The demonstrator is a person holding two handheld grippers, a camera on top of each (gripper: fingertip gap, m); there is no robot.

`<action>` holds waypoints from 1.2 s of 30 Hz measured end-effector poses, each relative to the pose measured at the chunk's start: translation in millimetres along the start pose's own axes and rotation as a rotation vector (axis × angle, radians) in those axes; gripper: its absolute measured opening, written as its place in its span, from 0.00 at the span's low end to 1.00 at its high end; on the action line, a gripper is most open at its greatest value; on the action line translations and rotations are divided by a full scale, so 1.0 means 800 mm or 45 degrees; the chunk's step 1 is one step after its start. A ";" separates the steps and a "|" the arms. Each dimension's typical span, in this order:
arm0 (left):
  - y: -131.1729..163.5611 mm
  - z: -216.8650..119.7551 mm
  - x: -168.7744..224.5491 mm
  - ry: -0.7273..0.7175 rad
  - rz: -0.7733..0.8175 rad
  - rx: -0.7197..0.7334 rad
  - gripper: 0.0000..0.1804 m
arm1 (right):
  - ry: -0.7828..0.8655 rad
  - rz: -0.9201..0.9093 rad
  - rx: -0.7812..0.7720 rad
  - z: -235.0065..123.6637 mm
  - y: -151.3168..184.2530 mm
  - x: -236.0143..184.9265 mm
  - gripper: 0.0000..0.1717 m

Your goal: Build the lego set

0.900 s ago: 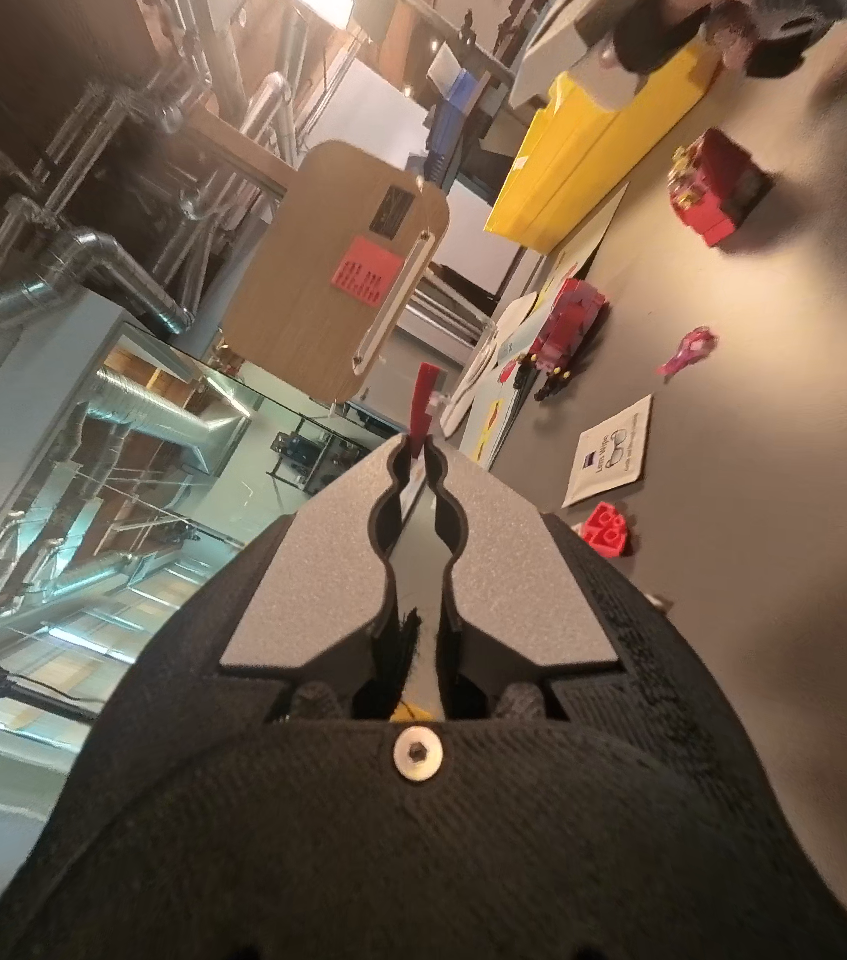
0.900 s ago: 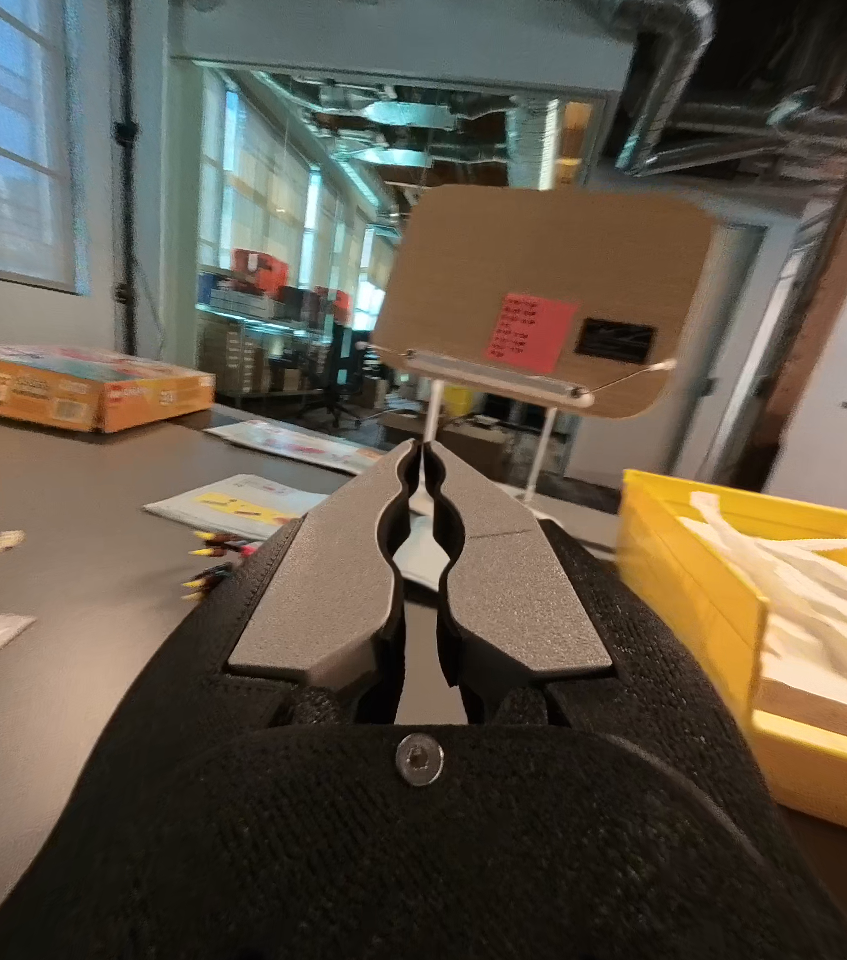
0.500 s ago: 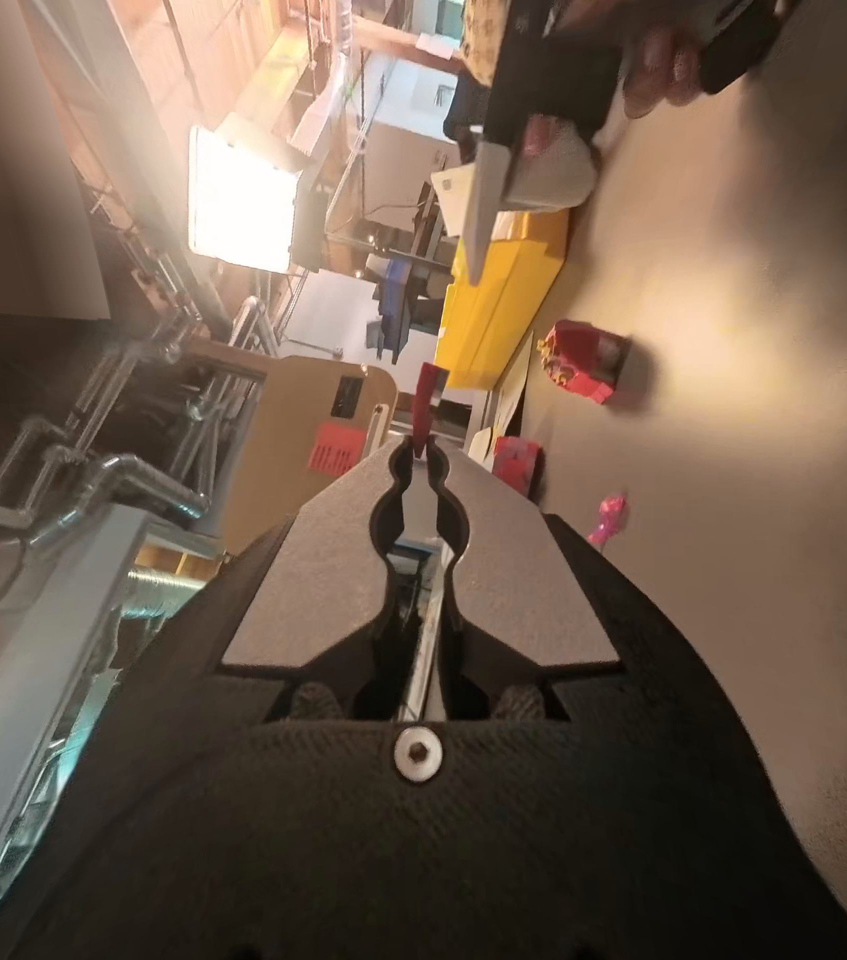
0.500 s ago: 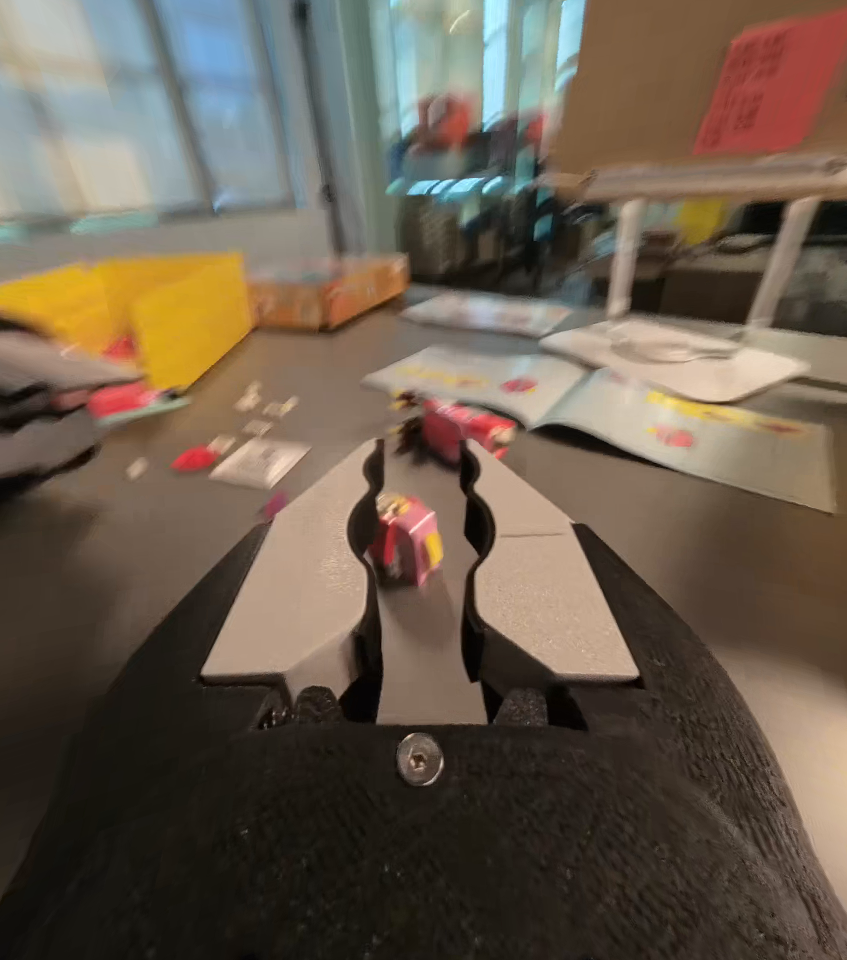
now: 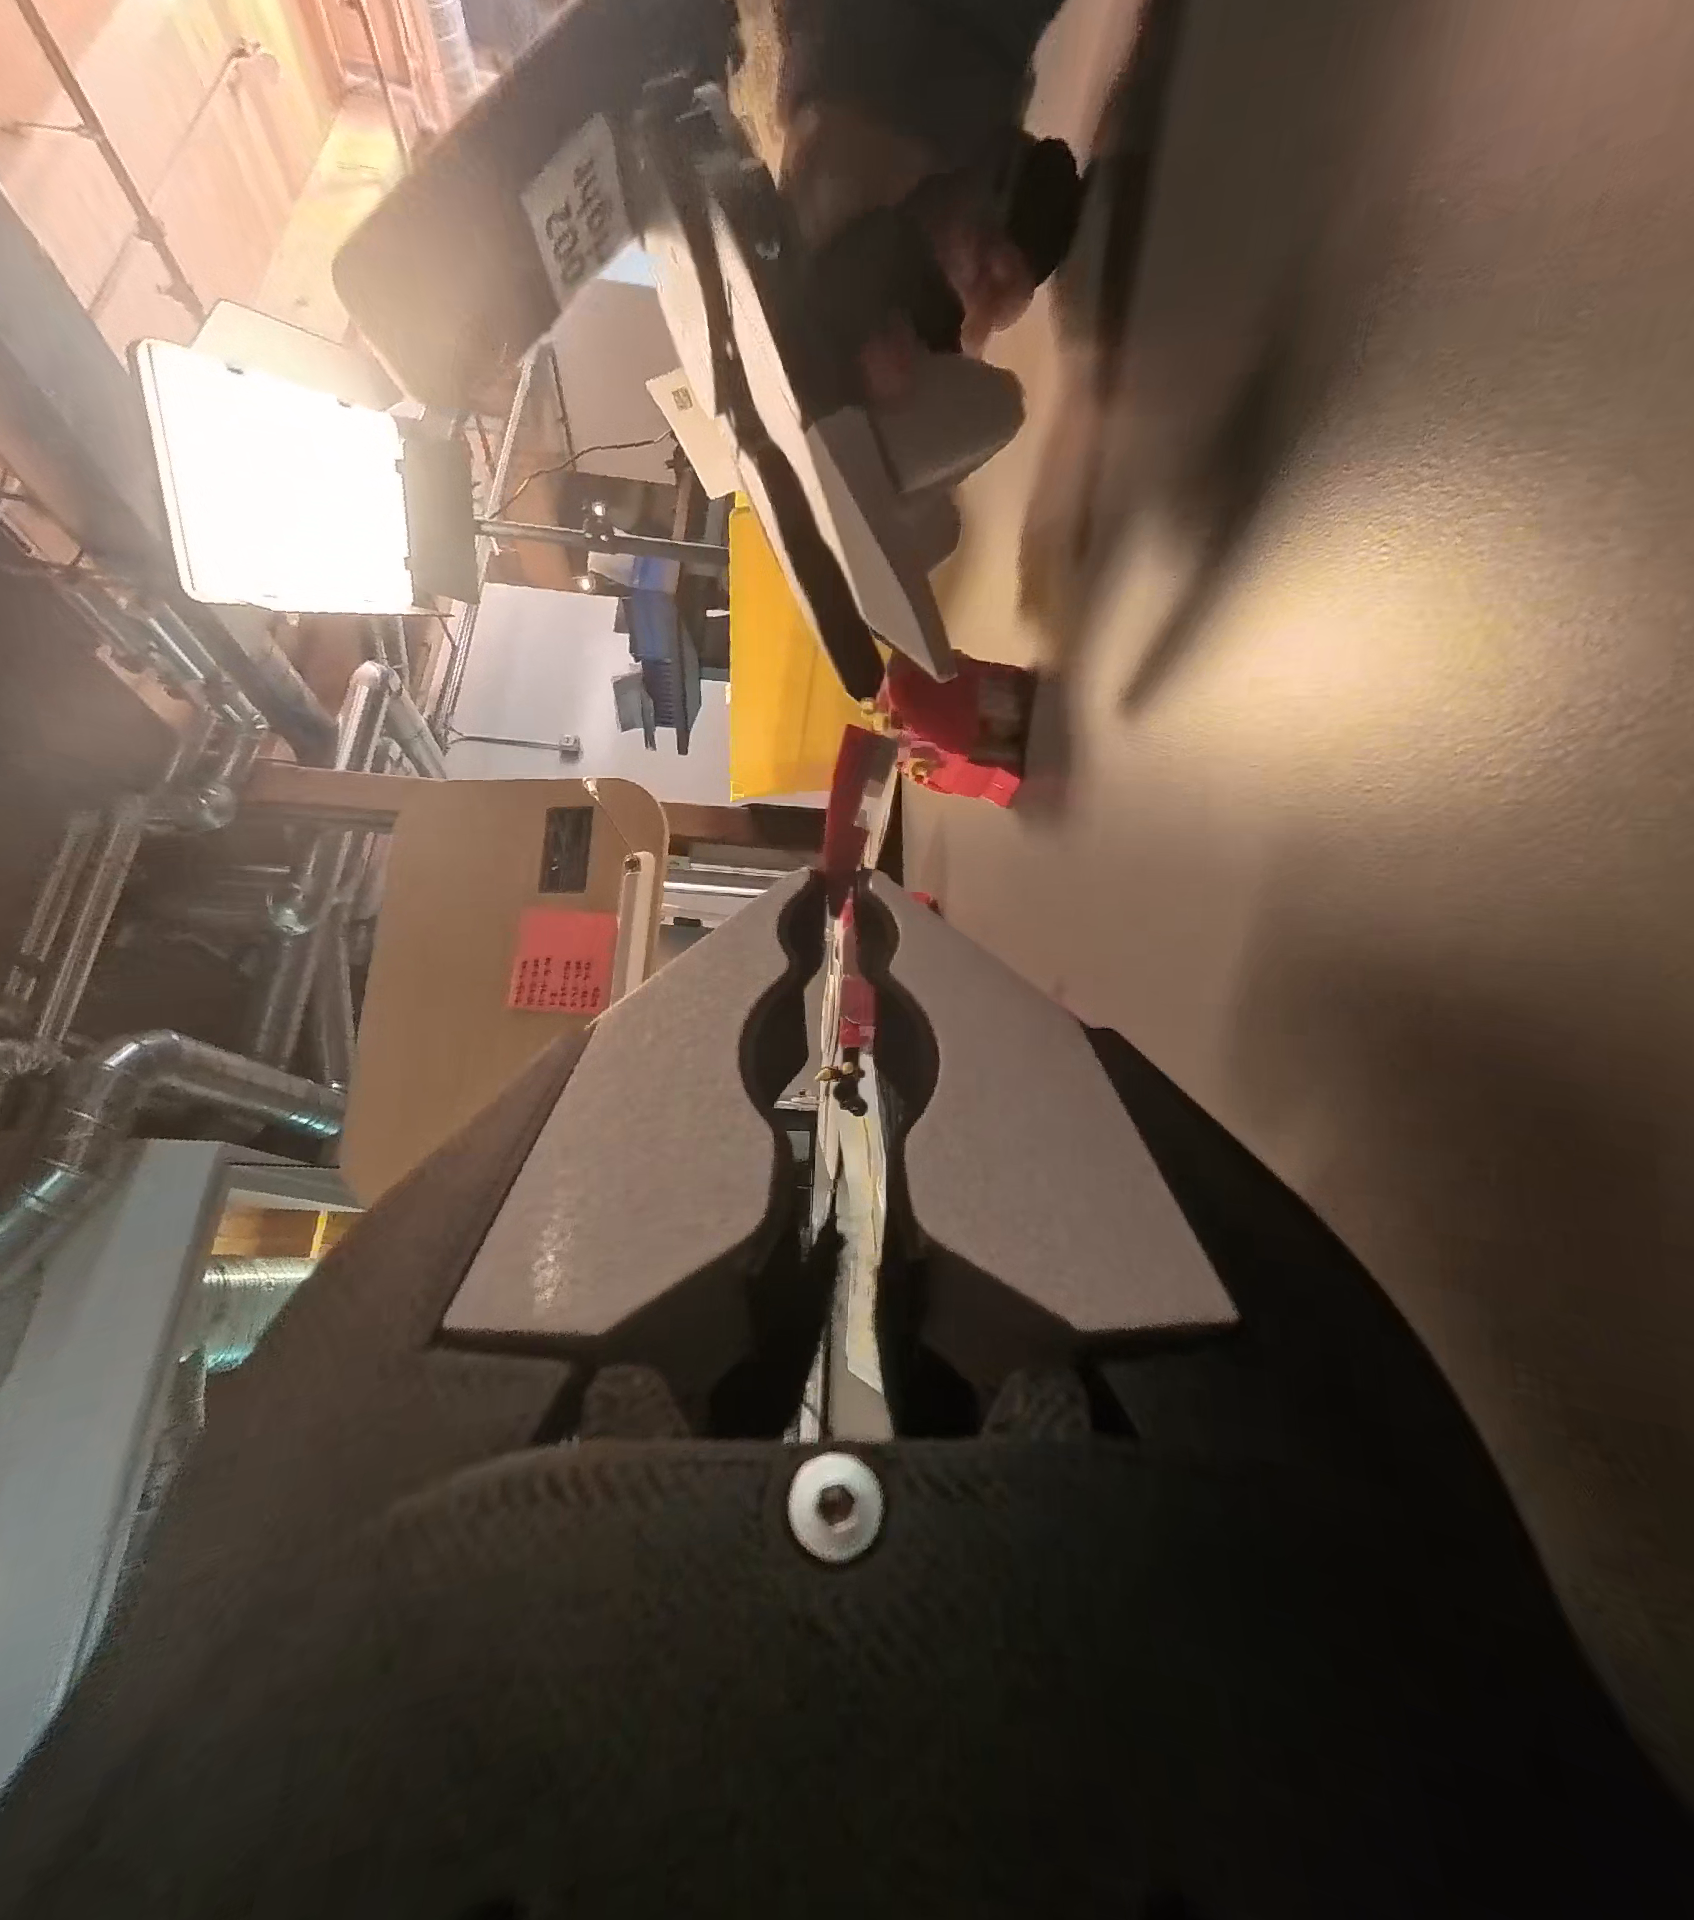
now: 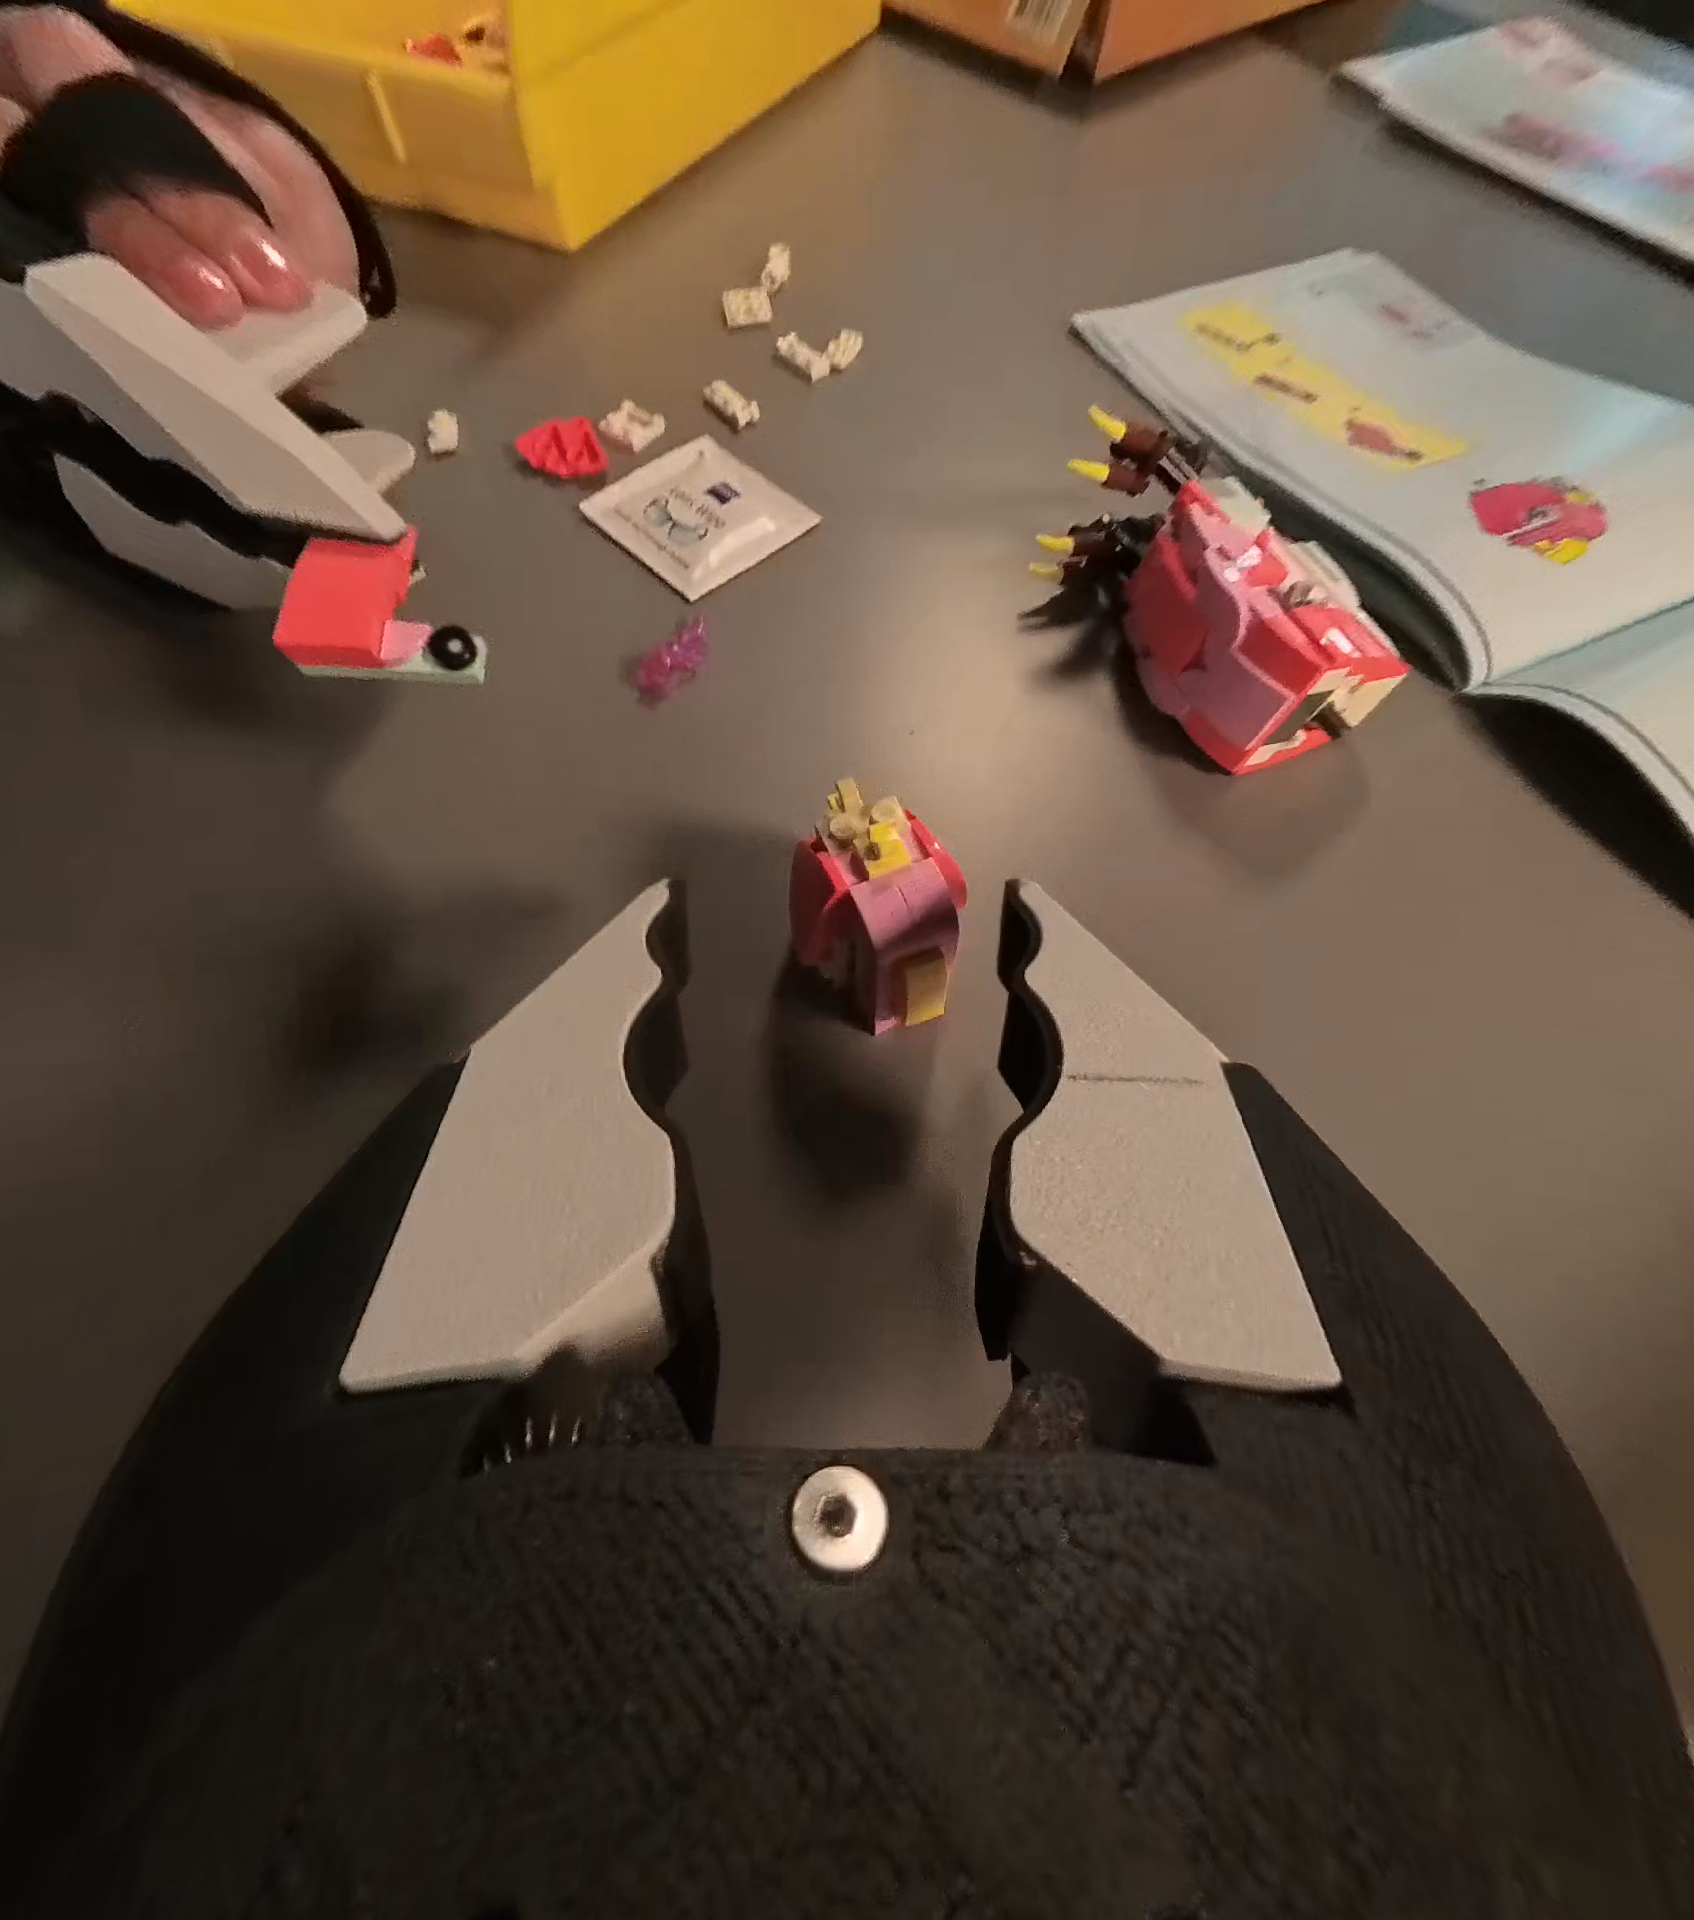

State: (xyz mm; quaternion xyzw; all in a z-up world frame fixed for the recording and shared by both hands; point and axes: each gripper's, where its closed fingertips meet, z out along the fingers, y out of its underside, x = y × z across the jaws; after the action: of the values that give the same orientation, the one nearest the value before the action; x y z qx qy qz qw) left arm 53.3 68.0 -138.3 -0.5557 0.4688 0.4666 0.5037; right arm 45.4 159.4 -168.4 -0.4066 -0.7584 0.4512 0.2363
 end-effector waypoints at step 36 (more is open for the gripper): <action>0.002 -0.003 0.000 0.003 -0.014 -0.001 0.02 | -0.021 -0.017 -0.113 0.004 0.016 -0.001 0.23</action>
State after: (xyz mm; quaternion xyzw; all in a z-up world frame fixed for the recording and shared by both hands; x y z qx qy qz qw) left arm 52.1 65.6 -137.9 -0.5589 0.4661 0.4634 0.5055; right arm 48.5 160.7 -181.2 -0.4079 -0.7822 0.4190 0.2148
